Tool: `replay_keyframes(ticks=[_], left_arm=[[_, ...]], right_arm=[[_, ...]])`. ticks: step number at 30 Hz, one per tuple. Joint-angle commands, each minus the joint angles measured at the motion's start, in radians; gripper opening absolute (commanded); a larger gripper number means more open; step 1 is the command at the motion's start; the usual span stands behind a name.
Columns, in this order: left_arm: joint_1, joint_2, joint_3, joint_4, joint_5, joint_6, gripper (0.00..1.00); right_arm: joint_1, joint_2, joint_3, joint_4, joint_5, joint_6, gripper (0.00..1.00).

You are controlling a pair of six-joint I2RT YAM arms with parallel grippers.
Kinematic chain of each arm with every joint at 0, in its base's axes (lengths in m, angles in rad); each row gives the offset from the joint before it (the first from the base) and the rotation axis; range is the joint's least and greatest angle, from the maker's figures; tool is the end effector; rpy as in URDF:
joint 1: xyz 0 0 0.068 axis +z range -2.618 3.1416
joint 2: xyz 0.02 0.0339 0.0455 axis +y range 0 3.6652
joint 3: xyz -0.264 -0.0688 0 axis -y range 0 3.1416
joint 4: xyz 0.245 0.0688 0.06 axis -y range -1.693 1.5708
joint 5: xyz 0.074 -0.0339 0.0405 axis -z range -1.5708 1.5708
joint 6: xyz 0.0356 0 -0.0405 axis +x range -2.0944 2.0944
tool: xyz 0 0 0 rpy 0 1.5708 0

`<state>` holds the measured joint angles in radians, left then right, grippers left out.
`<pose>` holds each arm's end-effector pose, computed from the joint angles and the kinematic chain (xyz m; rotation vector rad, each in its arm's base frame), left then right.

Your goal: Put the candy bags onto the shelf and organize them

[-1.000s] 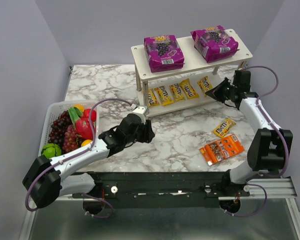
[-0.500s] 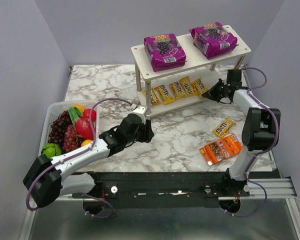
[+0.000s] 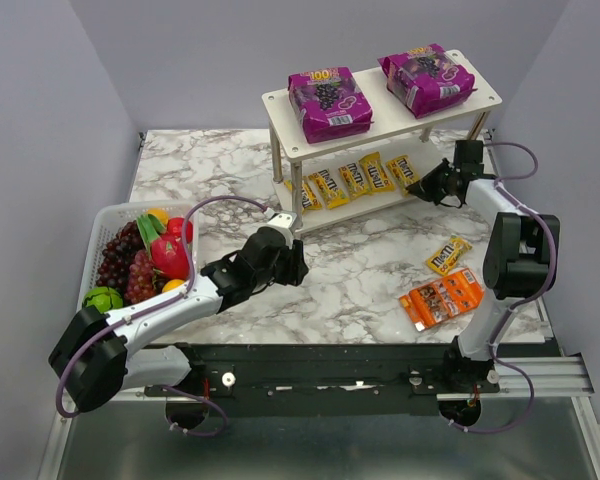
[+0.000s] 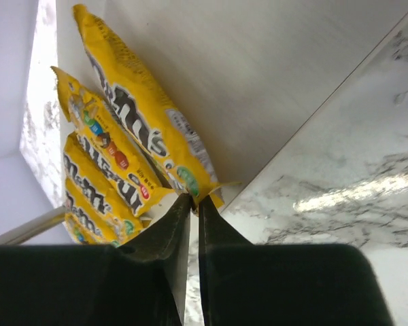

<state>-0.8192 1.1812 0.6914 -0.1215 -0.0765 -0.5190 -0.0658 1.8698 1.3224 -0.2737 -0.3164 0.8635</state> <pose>0.1753 -0.1836 0.2326 0.2935 2.2419 -0.6617 0.4115 -0.0160 0.2106 0.9677 2.2763 0.7401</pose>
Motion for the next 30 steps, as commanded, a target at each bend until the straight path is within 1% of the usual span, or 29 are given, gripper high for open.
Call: replay_keyframes(ticks=[1,2,4,9,11,13,17,21,30], left_arm=[[0.003,0.006,0.022,0.013,-0.031,0.017,0.56],[0.005,0.006,0.02,0.013,-0.031,0.017,0.56],[0.005,0.008,0.02,0.014,-0.031,0.016,0.56],[0.006,0.014,0.017,0.02,-0.022,0.011,0.56],[0.006,0.015,0.017,0.025,-0.016,0.01,0.56],[0.008,0.02,0.019,0.026,-0.013,0.01,0.56],[0.008,0.02,0.017,0.023,-0.008,0.01,0.56],[0.009,0.02,0.017,0.022,-0.006,0.007,0.56],[0.011,0.018,0.017,0.014,-0.009,0.008,0.56]], right_arm=[[-0.011,0.028,0.021,0.048,0.065,0.04,0.26],[-0.011,0.023,0.008,0.059,0.063,0.043,0.29],[-0.011,0.012,-0.009,0.082,0.057,0.057,0.31],[-0.011,-0.041,-0.109,0.163,0.072,0.112,0.31],[-0.011,-0.047,-0.12,0.174,0.08,0.126,0.31],[-0.011,-0.041,-0.123,0.179,0.082,0.143,0.27],[-0.009,-0.038,-0.135,0.211,0.085,0.172,0.12],[-0.005,-0.031,-0.144,0.263,0.086,0.209,0.11],[0.021,0.018,-0.092,0.265,0.088,0.253,0.12]])
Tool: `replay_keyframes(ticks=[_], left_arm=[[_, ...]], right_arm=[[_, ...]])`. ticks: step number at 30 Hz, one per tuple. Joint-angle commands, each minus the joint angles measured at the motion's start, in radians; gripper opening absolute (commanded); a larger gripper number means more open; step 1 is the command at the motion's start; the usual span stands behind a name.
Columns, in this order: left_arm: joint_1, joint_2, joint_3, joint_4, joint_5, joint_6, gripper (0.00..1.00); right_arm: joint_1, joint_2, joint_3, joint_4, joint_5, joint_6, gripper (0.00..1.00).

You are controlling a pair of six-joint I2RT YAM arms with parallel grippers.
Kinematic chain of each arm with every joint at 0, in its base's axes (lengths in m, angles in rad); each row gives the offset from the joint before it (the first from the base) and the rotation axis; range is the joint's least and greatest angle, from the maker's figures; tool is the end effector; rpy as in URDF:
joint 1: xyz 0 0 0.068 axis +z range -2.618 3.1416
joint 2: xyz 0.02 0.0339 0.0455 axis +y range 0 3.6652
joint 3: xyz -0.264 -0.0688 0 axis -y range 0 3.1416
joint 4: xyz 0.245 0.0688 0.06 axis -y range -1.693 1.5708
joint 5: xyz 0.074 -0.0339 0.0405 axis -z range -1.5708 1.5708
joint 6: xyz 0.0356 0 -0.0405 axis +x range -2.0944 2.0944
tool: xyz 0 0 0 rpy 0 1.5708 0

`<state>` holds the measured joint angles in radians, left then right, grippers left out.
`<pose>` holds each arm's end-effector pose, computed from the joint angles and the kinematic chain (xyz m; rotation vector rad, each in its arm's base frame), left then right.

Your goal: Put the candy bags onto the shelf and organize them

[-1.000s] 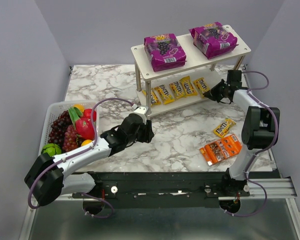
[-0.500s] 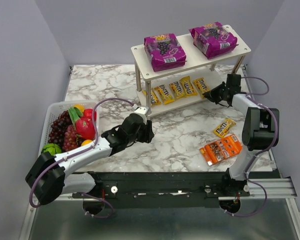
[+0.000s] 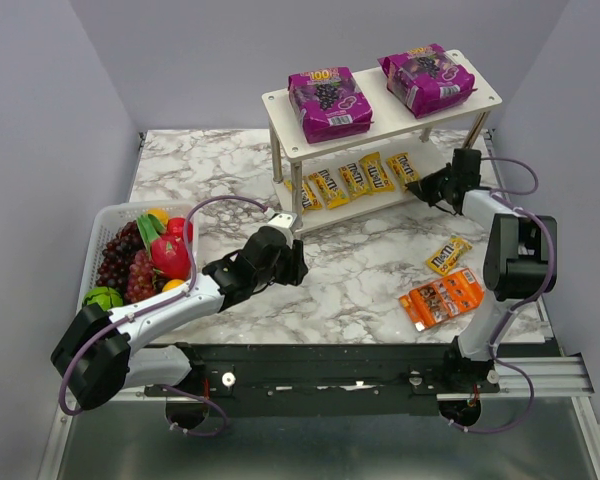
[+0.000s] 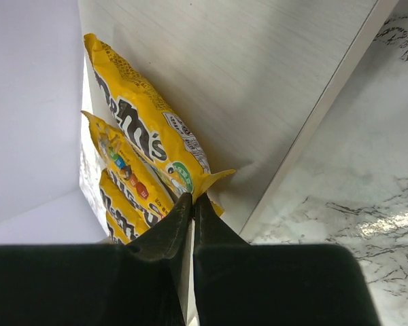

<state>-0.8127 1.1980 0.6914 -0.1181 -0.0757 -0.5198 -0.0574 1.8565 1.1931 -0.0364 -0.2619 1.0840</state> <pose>0.1780 -0.1840 0.2289 0.2881 2.2550 -0.6513 0.4072 -0.0142 0.1934 1.1624 2.0805 0.8164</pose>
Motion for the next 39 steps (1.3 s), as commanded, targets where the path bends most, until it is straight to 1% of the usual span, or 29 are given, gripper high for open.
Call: replay_keyframes(ticks=[1,2,3,5,8,9,10,14,15,17,18,20,21,23,24,27,32,39], left_arm=[[0.004,0.002,0.017,0.009,-0.01,0.009,0.56],[0.004,0.002,0.019,0.009,-0.01,0.009,0.56],[0.006,0.002,0.017,0.009,-0.013,0.01,0.56],[0.007,0.003,0.017,0.008,-0.013,0.009,0.56],[0.009,0.006,0.017,0.009,-0.009,0.009,0.56],[0.009,0.008,0.019,0.009,-0.007,0.007,0.56],[0.009,0.006,0.019,0.009,-0.006,0.007,0.56],[0.01,-0.001,0.014,0.014,-0.001,0.007,0.56],[0.012,-0.006,0.01,0.017,-0.001,0.009,0.57],[0.01,-0.034,-0.006,0.038,0.001,0.007,0.57],[0.01,-0.041,-0.016,0.047,0.001,0.006,0.57],[0.012,-0.057,-0.023,0.052,-0.001,0.004,0.57],[0.012,-0.06,-0.024,0.051,-0.002,0.003,0.57],[0.012,-0.066,-0.024,0.046,-0.003,-0.002,0.58],[0.012,-0.067,-0.029,0.044,-0.001,-0.005,0.59],[0.012,-0.077,-0.039,0.057,0.008,-0.011,0.6],[0.012,-0.068,-0.043,0.069,0.033,-0.016,0.61],[0.012,-0.066,-0.044,0.072,0.051,-0.023,0.61]], right_arm=[[0.013,0.041,0.04,0.027,0.032,0.031,0.13],[0.013,0.043,0.043,0.027,0.032,0.03,0.14],[0.013,0.044,0.046,0.027,0.027,0.024,0.17],[0.013,0.05,0.06,0.024,0.027,0.013,0.21],[0.013,0.04,0.059,0.006,0.035,0.004,0.29],[0.013,0.032,0.053,0.006,0.036,0.001,0.34],[0.013,0.024,0.046,0.003,0.041,0.001,0.36],[0.013,-0.051,0.0,-0.032,0.044,-0.041,0.5],[0.013,-0.095,-0.01,-0.064,0.052,-0.071,0.57],[0.013,-0.144,-0.036,-0.092,0.061,-0.099,0.59],[0.013,-0.17,-0.064,-0.133,0.081,-0.122,0.61],[0.013,-0.242,-0.084,-0.195,0.121,-0.151,0.61],[0.01,-0.264,-0.098,-0.274,0.177,-0.179,0.61],[0.01,-0.307,-0.096,-0.379,0.255,-0.206,0.61],[0.008,-0.315,-0.092,-0.499,0.371,-0.217,0.61],[-0.005,-0.342,-0.115,-0.615,0.516,-0.239,0.61],[-0.054,-0.356,-0.225,-0.619,0.549,-0.253,0.61],[-0.065,-0.295,-0.266,-0.573,0.517,-0.305,0.55]])
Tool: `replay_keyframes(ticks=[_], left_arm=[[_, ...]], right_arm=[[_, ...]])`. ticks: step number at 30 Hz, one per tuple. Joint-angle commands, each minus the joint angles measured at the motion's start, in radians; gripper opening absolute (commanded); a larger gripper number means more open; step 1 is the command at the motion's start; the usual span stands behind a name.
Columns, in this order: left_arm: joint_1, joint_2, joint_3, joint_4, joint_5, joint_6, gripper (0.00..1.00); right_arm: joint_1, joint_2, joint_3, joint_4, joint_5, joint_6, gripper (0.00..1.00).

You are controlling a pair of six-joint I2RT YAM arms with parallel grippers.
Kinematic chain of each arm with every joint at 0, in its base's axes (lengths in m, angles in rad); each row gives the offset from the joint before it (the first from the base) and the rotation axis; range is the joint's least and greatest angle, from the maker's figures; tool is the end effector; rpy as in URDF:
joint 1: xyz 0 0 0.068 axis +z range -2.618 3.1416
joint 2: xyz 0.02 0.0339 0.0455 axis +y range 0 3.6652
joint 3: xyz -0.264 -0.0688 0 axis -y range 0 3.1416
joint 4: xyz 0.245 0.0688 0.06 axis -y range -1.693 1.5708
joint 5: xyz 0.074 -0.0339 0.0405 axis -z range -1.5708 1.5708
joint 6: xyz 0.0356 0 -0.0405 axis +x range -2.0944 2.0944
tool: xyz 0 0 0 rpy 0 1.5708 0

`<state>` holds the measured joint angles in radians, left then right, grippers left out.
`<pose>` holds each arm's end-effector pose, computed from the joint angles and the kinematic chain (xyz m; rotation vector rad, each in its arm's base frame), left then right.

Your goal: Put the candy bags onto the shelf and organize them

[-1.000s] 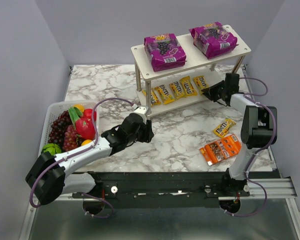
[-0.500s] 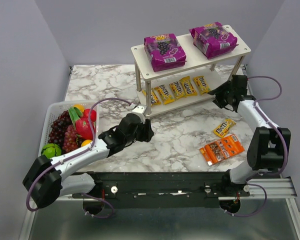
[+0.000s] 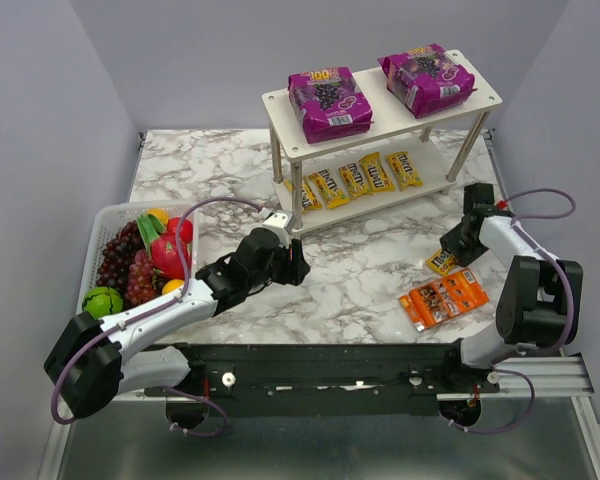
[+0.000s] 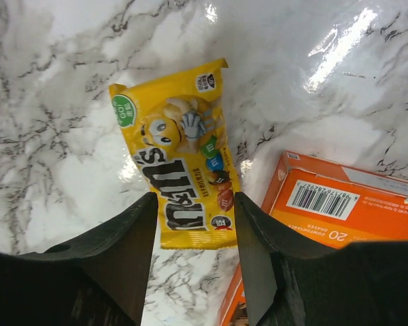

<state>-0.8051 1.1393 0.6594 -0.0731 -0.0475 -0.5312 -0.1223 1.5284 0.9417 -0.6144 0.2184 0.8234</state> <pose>0.1730 -0.1775 0.2359 0.2731 2.1968 -0.7238 0.2823 -0.0425 0.1902 1.2880 2.3954 -0.1054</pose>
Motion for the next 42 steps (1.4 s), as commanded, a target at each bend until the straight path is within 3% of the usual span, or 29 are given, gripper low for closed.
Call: replay_keyframes(ticks=[1,5,10,16,25,35,38,42], left_arm=[[0.004,-0.012,-0.012,0.027,0.023,-0.013,0.61],[0.004,-0.019,-0.018,0.027,0.02,-0.016,0.61],[0.004,-0.024,-0.017,0.021,0.012,-0.016,0.61],[0.004,-0.023,-0.015,0.016,0.005,-0.018,0.61],[0.004,-0.024,-0.006,-0.011,-0.011,-0.027,0.61],[0.004,-0.001,0.005,-0.021,-0.003,-0.042,0.62],[0.004,0.033,0.026,-0.016,0.014,-0.043,0.62],[0.003,0.085,0.075,-0.002,0.046,-0.041,0.62]], right_arm=[[0.0,0.048,-0.018,0.016,0.001,-0.062,0.54],[0.0,0.105,-0.015,0.056,-0.12,-0.119,0.47],[0.007,0.148,-0.018,0.125,-0.365,-0.203,0.26],[0.121,0.156,-0.023,0.134,-0.51,-0.308,0.26],[0.522,0.084,-0.023,0.047,-0.53,-0.434,0.26],[0.552,-0.14,-0.086,0.051,-0.406,-0.445,0.45],[0.553,-0.181,-0.103,0.116,-0.465,-0.37,0.42],[0.579,-0.165,-0.139,0.252,-0.551,-0.253,0.29]])
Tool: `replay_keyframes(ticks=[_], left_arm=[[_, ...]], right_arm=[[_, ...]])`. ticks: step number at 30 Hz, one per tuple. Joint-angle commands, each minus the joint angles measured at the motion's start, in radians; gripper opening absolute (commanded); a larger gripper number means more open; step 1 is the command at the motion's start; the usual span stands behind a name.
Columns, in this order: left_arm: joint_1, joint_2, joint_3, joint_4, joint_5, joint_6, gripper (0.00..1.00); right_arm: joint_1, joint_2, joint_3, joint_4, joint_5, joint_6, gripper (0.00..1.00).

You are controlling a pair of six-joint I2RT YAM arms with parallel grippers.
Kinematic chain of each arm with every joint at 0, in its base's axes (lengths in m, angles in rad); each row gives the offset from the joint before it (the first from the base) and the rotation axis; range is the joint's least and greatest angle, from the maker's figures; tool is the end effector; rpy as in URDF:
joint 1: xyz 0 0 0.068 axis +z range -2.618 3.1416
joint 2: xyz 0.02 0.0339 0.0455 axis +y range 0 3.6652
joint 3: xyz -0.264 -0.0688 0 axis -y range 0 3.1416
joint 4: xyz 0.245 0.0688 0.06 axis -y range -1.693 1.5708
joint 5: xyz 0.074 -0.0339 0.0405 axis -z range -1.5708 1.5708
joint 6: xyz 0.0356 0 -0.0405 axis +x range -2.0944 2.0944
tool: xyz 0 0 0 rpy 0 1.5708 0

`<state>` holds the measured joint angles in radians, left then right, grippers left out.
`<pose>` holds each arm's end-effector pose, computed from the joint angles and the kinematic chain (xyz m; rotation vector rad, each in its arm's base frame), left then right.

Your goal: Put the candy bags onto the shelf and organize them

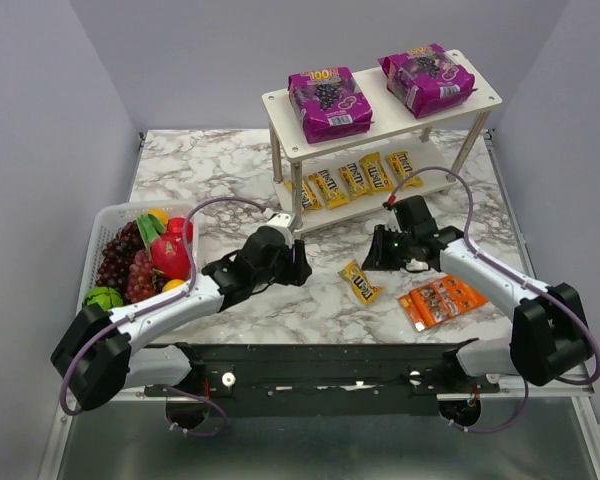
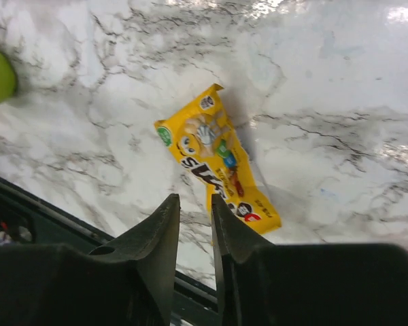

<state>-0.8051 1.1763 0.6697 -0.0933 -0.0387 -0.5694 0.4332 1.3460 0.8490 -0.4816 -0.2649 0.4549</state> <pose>0.1759 -0.1809 0.2289 0.2436 2.2542 -0.7249 0.2372 0.1200 0.2169 -0.0787 2.6415 0.6637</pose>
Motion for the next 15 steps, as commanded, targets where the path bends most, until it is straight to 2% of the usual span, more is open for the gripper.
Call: replay_keyframes(ticks=[1,7,12,15], left_arm=[[0.004,0.072,0.073,0.024,0.037,-0.003,0.62],[0.003,0.141,0.122,0.044,0.103,-0.004,0.62],[0.003,0.171,0.134,0.046,0.132,-0.003,0.61],[0.003,0.184,0.137,0.047,0.143,-0.003,0.61]], right_arm=[[0.032,0.037,-0.047,0.132,-0.072,0.146,0.28],[0.055,0.165,-0.047,0.178,0.015,0.237,0.18],[0.076,0.303,-0.025,0.161,0.027,0.226,0.14],[0.104,0.305,-0.027,0.156,0.012,0.193,0.13]])
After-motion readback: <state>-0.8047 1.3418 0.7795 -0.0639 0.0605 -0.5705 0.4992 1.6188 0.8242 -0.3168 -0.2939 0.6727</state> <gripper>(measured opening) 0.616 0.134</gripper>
